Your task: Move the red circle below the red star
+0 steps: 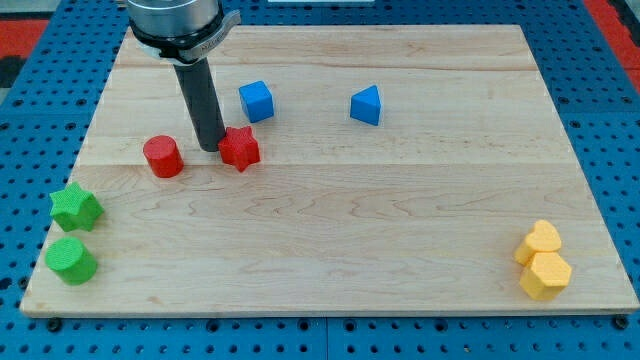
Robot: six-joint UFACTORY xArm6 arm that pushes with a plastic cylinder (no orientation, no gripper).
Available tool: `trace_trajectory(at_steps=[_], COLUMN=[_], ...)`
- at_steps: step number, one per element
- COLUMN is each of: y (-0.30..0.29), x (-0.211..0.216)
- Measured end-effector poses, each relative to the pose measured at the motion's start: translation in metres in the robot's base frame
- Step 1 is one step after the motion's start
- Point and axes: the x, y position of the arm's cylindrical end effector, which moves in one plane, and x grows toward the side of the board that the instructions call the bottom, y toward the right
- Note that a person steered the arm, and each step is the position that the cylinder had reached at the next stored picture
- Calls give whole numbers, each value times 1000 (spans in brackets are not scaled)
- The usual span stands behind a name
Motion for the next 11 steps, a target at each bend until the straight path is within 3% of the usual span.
trace_trajectory(at_steps=[2, 4, 6, 11], y=[6, -61, -58, -11], x=[1, -35, 62, 76])
